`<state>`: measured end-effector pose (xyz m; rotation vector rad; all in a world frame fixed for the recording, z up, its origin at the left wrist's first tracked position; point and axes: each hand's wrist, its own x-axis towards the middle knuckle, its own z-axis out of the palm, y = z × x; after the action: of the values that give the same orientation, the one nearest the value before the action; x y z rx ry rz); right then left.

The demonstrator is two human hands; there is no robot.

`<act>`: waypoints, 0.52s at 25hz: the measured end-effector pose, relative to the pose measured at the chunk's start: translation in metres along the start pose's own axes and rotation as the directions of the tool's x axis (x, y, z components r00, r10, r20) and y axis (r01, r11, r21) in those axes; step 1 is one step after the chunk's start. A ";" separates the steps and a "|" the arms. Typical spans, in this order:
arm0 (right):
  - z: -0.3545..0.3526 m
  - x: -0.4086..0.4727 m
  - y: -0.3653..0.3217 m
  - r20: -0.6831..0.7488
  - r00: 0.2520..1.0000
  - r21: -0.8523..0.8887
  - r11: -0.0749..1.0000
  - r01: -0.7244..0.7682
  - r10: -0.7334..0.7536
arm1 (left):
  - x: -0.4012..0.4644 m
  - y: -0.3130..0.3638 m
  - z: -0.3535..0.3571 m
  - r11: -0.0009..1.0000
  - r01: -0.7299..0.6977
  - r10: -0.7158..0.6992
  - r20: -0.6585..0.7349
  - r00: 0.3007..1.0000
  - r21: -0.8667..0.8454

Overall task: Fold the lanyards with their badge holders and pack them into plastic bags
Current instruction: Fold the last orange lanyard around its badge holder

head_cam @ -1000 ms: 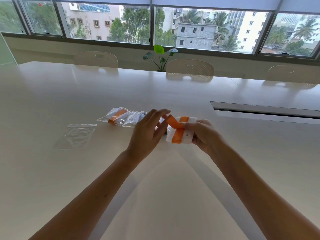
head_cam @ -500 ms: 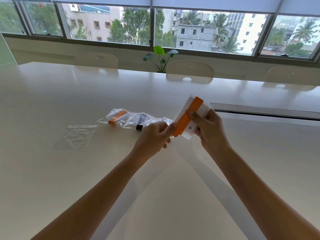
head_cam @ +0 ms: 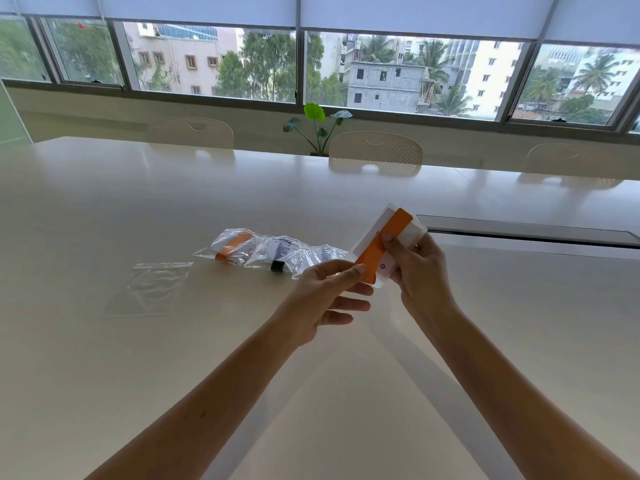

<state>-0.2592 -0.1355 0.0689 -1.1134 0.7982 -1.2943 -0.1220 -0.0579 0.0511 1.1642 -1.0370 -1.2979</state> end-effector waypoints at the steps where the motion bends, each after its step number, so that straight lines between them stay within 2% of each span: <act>1: -0.001 0.000 0.000 -0.002 1.000 0.004 1.000 -0.003 0.003 | 0.000 0.001 0.000 1.000 0.002 -0.002 0.017 1.000 -0.006; 3: -0.002 0.001 0.001 0.004 1.000 0.009 1.000 -0.012 0.012 | 0.000 0.006 -0.004 0.999 -0.020 0.019 0.024 1.000 0.045; 7: -0.001 0.001 0.003 0.027 0.999 0.018 0.999 -0.045 0.044 | 0.002 0.012 -0.016 0.959 -0.130 0.146 -0.045 0.988 0.253; 9: 0.001 0.000 0.006 0.058 0.996 0.018 0.998 -0.063 0.062 | 0.002 0.009 -0.021 0.932 -0.133 0.162 -0.060 0.985 0.337; 13: 0.007 -0.002 0.010 0.102 0.987 0.064 0.989 -0.134 0.127 | 0.000 0.006 -0.030 0.943 -0.087 0.113 -0.064 0.992 0.322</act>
<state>-0.2500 -0.1326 0.0615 -1.0425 0.7353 -1.1414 -0.0916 -0.0575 0.0527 1.3744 -1.2607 -1.0177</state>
